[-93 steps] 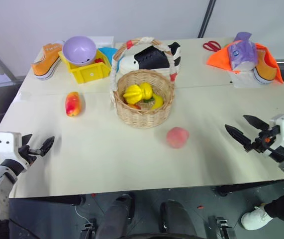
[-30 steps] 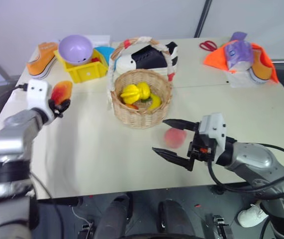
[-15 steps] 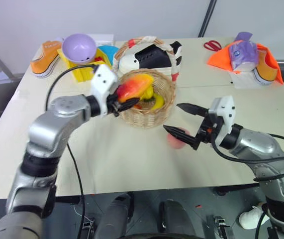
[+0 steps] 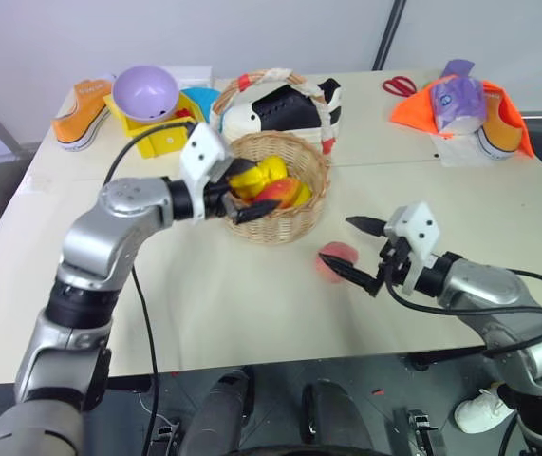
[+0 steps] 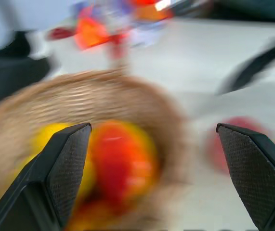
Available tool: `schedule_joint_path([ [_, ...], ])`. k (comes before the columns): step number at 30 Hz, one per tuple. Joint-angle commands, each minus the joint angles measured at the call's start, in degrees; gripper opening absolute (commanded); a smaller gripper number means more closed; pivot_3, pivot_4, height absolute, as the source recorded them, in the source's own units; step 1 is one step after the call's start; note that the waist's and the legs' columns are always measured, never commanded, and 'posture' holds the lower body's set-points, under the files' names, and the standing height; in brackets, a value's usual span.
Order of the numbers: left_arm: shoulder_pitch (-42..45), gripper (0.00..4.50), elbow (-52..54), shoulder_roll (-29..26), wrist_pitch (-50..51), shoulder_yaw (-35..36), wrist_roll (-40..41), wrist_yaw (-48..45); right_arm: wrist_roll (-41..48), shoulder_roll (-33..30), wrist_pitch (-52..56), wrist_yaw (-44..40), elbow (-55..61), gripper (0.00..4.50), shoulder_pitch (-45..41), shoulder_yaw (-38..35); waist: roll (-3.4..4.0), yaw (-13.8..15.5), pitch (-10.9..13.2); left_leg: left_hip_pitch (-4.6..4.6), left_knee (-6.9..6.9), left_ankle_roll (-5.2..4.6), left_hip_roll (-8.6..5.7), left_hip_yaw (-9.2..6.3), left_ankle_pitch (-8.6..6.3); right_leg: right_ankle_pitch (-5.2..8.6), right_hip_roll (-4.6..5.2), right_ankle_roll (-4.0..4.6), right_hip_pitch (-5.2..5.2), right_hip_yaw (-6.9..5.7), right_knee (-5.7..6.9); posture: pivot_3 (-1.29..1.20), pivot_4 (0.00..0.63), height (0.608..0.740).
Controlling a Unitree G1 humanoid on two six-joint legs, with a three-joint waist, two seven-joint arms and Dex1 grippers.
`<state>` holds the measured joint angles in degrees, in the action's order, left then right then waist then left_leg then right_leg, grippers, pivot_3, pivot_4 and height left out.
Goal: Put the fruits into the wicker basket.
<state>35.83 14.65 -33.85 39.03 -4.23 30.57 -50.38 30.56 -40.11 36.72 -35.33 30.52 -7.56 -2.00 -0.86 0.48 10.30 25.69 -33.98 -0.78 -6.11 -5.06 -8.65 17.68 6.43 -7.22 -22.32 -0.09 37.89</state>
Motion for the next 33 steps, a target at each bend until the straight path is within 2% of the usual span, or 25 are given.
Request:
schedule_joint_path([
  [1,-5.5,4.46,8.3,-6.6,1.2,2.8,6.2,-9.2,0.1,0.1,1.7,-1.2,-1.8,4.5,-0.8,1.1,0.01,-0.4,0.0,0.0,0.0,0.0,0.0,0.01,0.0,0.01,0.01,0.01,0.01,0.01,-0.01,0.0,0.15,0.74],
  [5,-8.4,4.46,11.2,-9.7,2.0,2.7,7.7,-10.5,-1.5,0.8,3.0,-0.9,-4.2,4.5,-1.5,2.9,0.03,0.2,0.0,-0.05,-0.01,0.0,0.0,-0.01,-0.01,0.1,0.02,0.2,-0.04,0.0,-0.01,0.0,0.15,0.74],
  [12,-10.0,4.46,13.6,-10.4,2.1,1.9,7.4,-9.0,-6.6,3.1,2.4,1.3,-10.2,4.5,-3.8,5.3,0.02,0.2,0.0,-0.19,0.01,-0.01,-0.02,0.0,-0.03,0.11,0.03,0.22,0.03,0.0,-0.2,0.0,0.15,0.74],
  [17,-10.1,4.5,13.2,-10.6,2.0,1.6,6.9,-8.2,-7.4,3.2,2.1,0.6,-8.7,3.02,-3.8,5.2,0.03,0.1,0.0,-0.18,0.07,-0.02,0.0,-0.01,-0.02,0.01,0.01,0.04,0.0,0.0,-0.18,0.0,0.15,0.74],
  [22,-11.0,4.5,11.1,-11.0,1.3,4.2,6.2,-6.6,-8.4,1.7,-1.1,-1.6,-4.0,2.92,-5.4,4.7,0.04,0.2,0.0,-0.18,0.06,-0.01,-0.01,-0.01,-0.03,0.02,0.02,0.06,0.0,0.0,-0.18,0.0,0.15,0.74],
  [26,-13.2,4.5,8.0,-11.9,0.3,8.7,6.0,-5.5,-4.3,3.7,0.5,-2.1,0.7,2.92,-11.5,3.0,0.17,-0.6,0.1,-0.18,0.07,-0.01,0.02,-0.01,-0.03,0.02,0.0,0.06,-0.03,0.01,-0.16,0.0,0.15,0.74],
  [28,-15.1,4.5,6.4,-12.8,-0.9,11.2,5.8,-5.7,-4.3,7.1,2.3,0.9,-1.2,2.92,-18.7,3.9,0.14,-0.9,0.1,-0.19,0.08,-0.01,0.03,-0.05,-0.03,0.01,0.0,0.04,-0.04,-0.02,-0.15,0.0,0.15,0.74],
  [31,-16.3,4.5,5.8,-13.0,-1.6,12.9,6.0,-5.4,-10.1,13.5,2.9,7.6,-11.0,2.92,-28.9,7.3,0.16,-1.3,0.1,-0.19,0.08,0.0,0.02,-0.03,-0.03,0.01,-0.01,0.06,-0.08,0.01,-0.15,0.0,0.15,0.74],
  [33,-16.3,4.5,6.1,-12.6,-1.4,13.1,6.3,-4.8,-13.4,16.4,2.1,10.0,-17.3,2.92,-32.7,9.3,0.16,-1.1,0.1,-0.23,0.08,0.01,0.03,-0.03,-0.02,0.0,-0.03,0.06,-0.07,0.0,-0.13,0.0,0.15,0.74],
])
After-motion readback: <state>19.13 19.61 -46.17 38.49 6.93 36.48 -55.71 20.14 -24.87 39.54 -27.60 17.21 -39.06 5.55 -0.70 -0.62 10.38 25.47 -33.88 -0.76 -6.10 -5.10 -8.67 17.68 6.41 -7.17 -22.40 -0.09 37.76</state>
